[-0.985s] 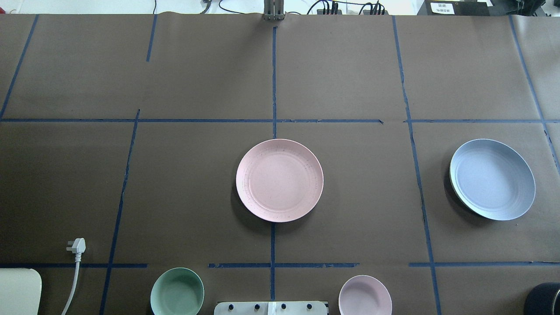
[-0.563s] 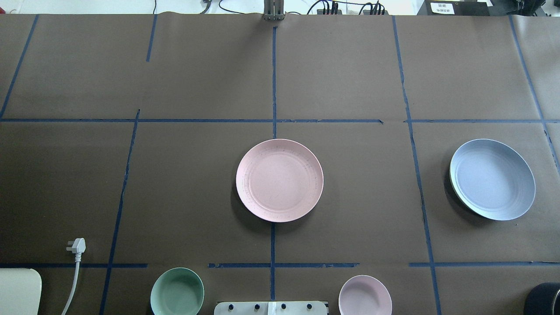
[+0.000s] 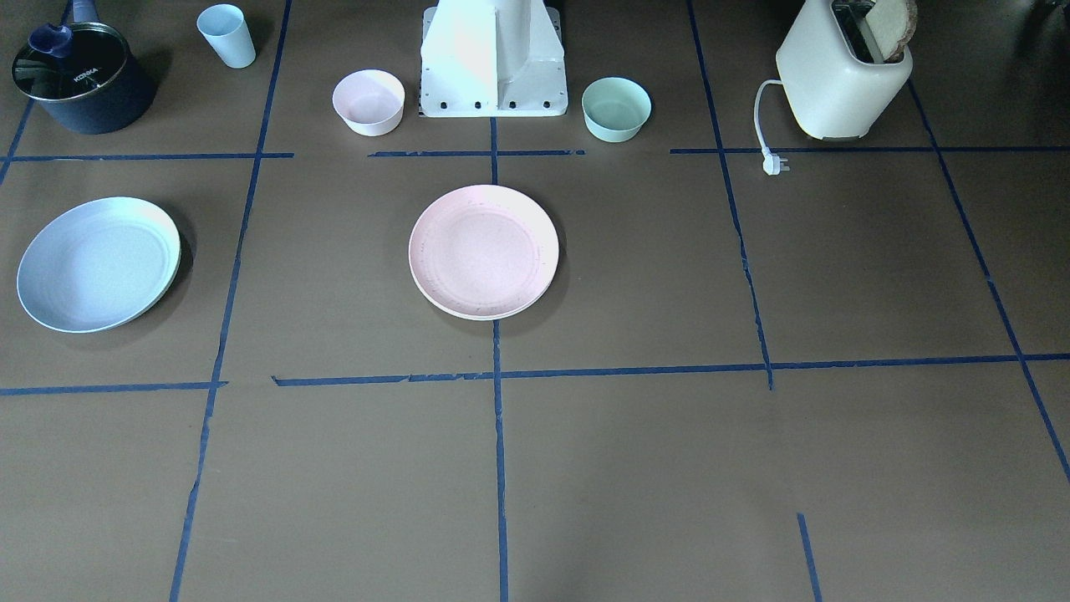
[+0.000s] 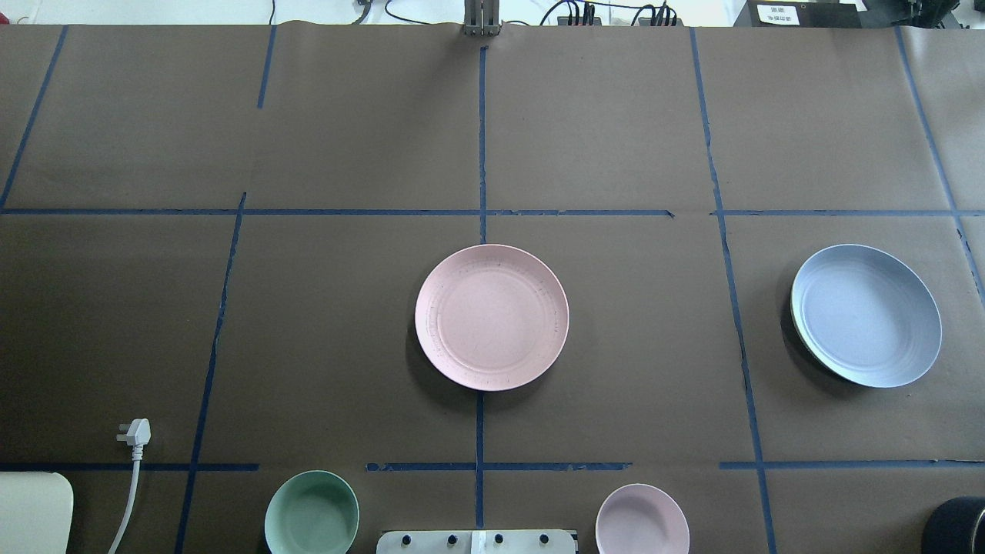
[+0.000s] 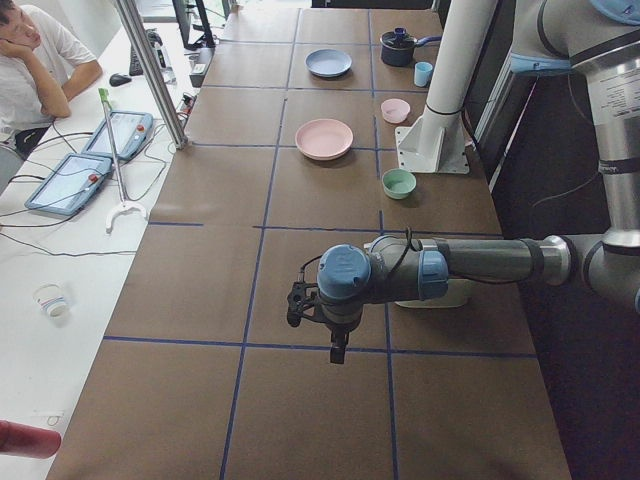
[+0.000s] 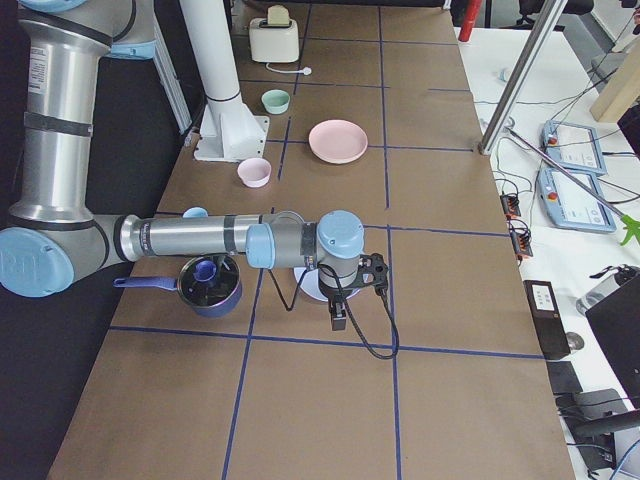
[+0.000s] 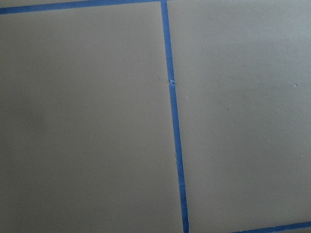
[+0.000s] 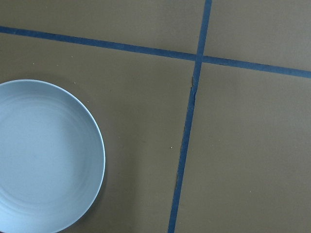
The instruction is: Stack three plates with pink and blue
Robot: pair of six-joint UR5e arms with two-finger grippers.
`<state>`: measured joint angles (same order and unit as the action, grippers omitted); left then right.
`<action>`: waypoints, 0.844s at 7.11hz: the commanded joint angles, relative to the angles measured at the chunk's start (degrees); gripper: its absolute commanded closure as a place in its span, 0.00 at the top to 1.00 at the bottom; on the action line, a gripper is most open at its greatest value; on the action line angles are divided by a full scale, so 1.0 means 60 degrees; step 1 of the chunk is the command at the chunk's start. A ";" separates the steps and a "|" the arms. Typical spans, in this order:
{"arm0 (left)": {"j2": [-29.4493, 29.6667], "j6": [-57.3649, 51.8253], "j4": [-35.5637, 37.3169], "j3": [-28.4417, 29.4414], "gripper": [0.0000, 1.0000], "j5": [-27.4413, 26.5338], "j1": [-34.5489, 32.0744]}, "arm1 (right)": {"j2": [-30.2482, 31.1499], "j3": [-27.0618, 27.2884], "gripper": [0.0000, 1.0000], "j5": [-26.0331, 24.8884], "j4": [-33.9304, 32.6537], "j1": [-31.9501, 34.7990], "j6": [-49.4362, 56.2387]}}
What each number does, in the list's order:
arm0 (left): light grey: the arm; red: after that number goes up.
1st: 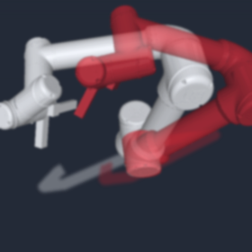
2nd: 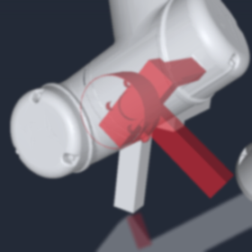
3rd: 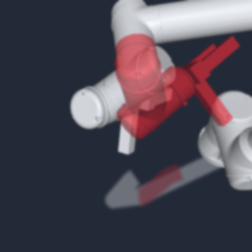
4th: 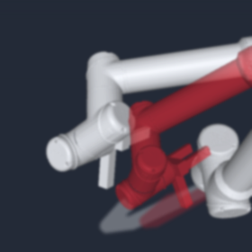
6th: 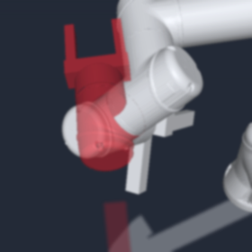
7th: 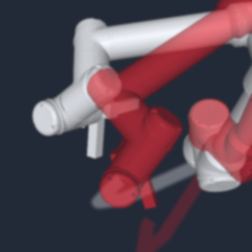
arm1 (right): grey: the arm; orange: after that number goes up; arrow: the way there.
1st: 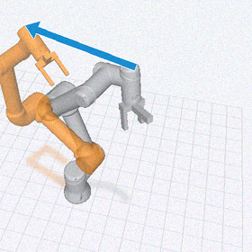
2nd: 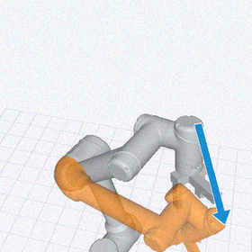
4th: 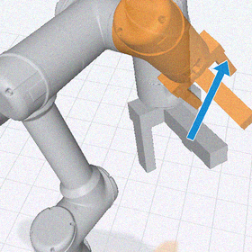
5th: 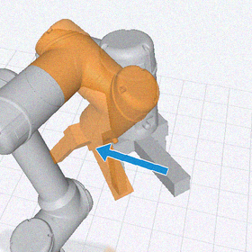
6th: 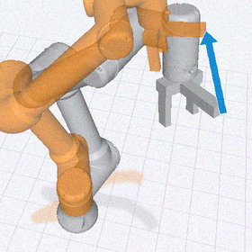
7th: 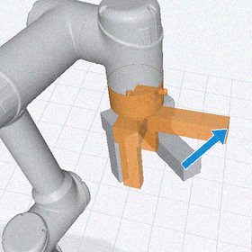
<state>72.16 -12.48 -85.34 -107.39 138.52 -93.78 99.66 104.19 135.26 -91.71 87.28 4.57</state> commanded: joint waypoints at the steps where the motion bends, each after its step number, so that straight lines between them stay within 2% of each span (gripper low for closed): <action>1: 0.0000 0.0000 0.0000 -0.0018 1.00 0.0000 0.0000 | 0.0016 -0.0022 1.00 0.0000 -0.0008 0.0000 0.0000; 6: -0.0015 0.0000 0.0000 -0.0003 1.00 0.0000 0.0000 | 0.0089 -0.0080 1.00 0.0322 -0.0009 -0.0015 0.0000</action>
<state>72.07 -12.48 -85.34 -107.41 138.52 -93.78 100.16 103.75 137.02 -91.76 87.22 4.57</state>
